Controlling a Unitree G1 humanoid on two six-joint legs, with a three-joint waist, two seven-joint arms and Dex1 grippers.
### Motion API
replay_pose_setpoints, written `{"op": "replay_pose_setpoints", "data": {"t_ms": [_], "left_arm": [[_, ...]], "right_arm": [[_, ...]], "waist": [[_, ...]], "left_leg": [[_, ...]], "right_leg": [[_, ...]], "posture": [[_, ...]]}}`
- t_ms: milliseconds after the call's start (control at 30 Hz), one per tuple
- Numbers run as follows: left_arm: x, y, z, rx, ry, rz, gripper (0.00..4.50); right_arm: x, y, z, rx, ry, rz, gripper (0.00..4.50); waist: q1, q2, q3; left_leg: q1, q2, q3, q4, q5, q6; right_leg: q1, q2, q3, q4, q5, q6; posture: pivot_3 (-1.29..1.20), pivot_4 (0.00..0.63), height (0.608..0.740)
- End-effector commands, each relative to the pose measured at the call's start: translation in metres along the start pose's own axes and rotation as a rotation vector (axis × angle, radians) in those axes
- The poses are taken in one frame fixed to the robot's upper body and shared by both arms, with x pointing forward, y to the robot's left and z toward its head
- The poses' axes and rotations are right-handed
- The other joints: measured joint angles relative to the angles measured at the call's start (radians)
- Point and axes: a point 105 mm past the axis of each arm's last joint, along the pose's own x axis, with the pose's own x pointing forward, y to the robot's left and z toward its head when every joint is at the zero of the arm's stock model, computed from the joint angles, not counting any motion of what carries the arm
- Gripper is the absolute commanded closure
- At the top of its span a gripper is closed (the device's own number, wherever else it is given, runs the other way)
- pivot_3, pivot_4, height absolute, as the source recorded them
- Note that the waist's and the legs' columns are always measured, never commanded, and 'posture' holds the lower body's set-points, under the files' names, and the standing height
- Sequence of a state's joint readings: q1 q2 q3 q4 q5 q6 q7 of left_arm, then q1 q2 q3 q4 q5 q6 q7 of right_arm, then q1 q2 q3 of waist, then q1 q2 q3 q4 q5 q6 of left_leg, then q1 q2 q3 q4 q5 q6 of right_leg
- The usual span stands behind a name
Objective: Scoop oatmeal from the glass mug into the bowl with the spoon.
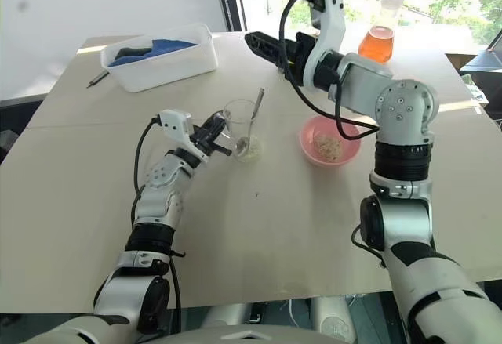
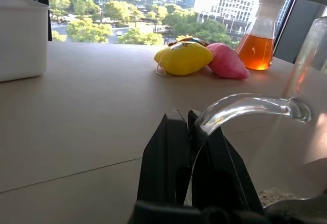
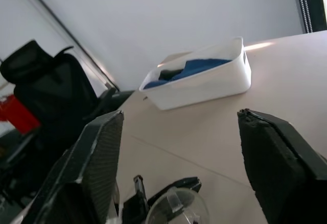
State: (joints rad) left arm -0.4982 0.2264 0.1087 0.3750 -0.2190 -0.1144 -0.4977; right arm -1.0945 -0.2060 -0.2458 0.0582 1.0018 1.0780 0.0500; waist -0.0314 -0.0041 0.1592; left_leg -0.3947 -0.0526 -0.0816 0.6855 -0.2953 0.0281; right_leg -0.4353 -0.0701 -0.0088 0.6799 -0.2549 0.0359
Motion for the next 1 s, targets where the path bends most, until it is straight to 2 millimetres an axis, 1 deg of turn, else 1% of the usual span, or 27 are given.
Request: {"op": "replay_pose_setpoints", "data": {"t_ms": [33, 200, 233, 267, 300, 333, 367, 433, 567, 733, 900, 967, 1000], "left_arm": [[0.000, 0.000, 0.009, 0.028, -0.039, 0.007, 4.50], [0.001, -0.005, 0.005, 0.008, -0.017, -0.025, 4.50], [0.001, -0.005, 0.005, 0.008, -0.014, -0.029, 3.72], [0.001, -0.007, 0.005, 0.008, -0.012, -0.034, 3.43], [0.001, -0.007, 0.005, 0.010, -0.015, -0.035, 2.80], [0.001, -0.006, 0.007, 0.015, -0.027, -0.027, 2.53], [0.000, -0.006, 0.008, 0.017, -0.039, -0.020, 2.01], [0.000, -0.006, 0.009, 0.012, -0.045, -0.023, 1.22], [-0.004, -0.005, 0.012, 0.018, -0.046, -0.030, 1.22], [-0.015, -0.002, 0.017, 0.046, -0.035, -0.046, 1.22], [-0.033, -0.002, 0.019, 0.053, 0.006, -0.067, 1.22], [-0.042, -0.001, 0.020, 0.048, 0.025, -0.070, 1.22], [-0.046, -0.002, 0.021, 0.040, 0.035, -0.077, 1.22]], "right_arm": [[-0.002, 0.013, 0.022, -0.013, -0.084, 0.043, 0.95], [-0.003, 0.014, 0.024, -0.007, -0.099, 0.044, 0.95], [-0.003, 0.014, 0.024, -0.007, -0.099, 0.044, 0.79], [-0.003, 0.014, 0.024, -0.006, -0.100, 0.044, 0.79], [-0.004, 0.014, 0.024, -0.002, -0.100, 0.046, 0.79], [-0.004, 0.015, 0.024, -0.001, -0.098, 0.051, 0.79], [-0.004, 0.015, 0.023, -0.001, -0.097, 0.054, 0.79], [-0.004, 0.015, 0.023, -0.001, -0.097, 0.055, 0.79], [-0.005, 0.015, 0.024, -0.002, -0.099, 0.056, 0.79], [-0.009, 0.014, 0.024, -0.002, -0.102, 0.055, 0.79], [-0.018, 0.010, 0.019, -0.008, -0.091, 0.053, 0.79], [-0.025, 0.008, 0.018, -0.028, -0.094, 0.056, 0.79], [-0.030, 0.006, 0.016, -0.064, -0.099, 0.057, 0.79]], "waist": [[-0.003, 0.000, 0.000], [-0.007, 0.000, 0.000], [-0.007, 0.000, 0.000], [-0.007, 0.000, 0.000], [-0.007, 0.000, 0.000], [-0.007, 0.000, 0.000], [-0.008, 0.000, 0.000], [-0.007, 0.000, 0.000], [-0.008, 0.000, 0.000], [-0.010, 0.000, 0.000], [-0.009, 0.000, 0.000], [-0.009, 0.000, 0.000], [-0.009, 0.000, 0.000]], "left_leg": [[0.000, 0.000, 0.000, 0.000, 0.000, 0.000], [0.000, 0.000, 0.000, 0.000, 0.000, 0.000], [0.000, 0.000, 0.000, 0.000, 0.000, 0.000], [0.000, 0.000, 0.000, 0.000, 0.000, 0.000], [0.000, 0.000, 0.000, 0.000, 0.000, 0.000], [0.000, 0.000, 0.000, 0.000, 0.000, 0.000], [0.000, 0.000, 0.000, 0.000, 0.000, 0.000], [0.000, 0.000, 0.000, 0.000, 0.000, 0.000], [0.000, 0.000, 0.000, 0.000, 0.000, 0.000], [0.000, 0.000, 0.000, 0.000, 0.000, 0.000], [0.000, 0.000, 0.000, 0.000, 0.000, 0.000], [0.000, 0.000, 0.000, 0.000, 0.000, 0.000], [0.000, 0.000, 0.000, 0.000, 0.000, 0.000]], "right_leg": [[0.000, 0.000, 0.000, 0.000, 0.000, 0.000], [0.000, 0.000, 0.000, 0.000, 0.000, 0.000], [0.000, 0.000, 0.000, 0.000, 0.000, 0.000], [0.000, 0.000, 0.000, 0.000, 0.000, 0.000], [0.000, 0.000, 0.000, 0.000, 0.000, 0.000], [0.000, 0.000, 0.000, 0.000, 0.000, 0.000], [0.000, 0.000, 0.000, 0.000, 0.000, 0.000], [0.000, 0.000, 0.000, 0.000, 0.000, 0.000], [0.000, 0.000, 0.000, 0.000, 0.000, 0.000], [0.000, 0.000, 0.000, 0.000, 0.000, 0.000], [0.000, 0.000, 0.001, 0.000, 0.000, 0.000], [0.000, 0.000, 0.000, 0.000, 0.000, 0.000], [0.000, 0.000, 0.000, 0.000, 0.000, 0.000]], "posture": [[0.00, 0.150, 0.740], [0.00, 0.150, 0.740], [0.00, 0.150, 0.740], [0.00, 0.150, 0.740], [0.00, 0.150, 0.740], [0.00, 0.150, 0.740], [0.00, 0.150, 0.740], [0.00, 0.150, 0.740], [0.00, 0.150, 0.740], [0.00, 0.150, 0.740], [0.00, 0.150, 0.740], [0.00, 0.150, 0.740], [0.00, 0.150, 0.740]]}}
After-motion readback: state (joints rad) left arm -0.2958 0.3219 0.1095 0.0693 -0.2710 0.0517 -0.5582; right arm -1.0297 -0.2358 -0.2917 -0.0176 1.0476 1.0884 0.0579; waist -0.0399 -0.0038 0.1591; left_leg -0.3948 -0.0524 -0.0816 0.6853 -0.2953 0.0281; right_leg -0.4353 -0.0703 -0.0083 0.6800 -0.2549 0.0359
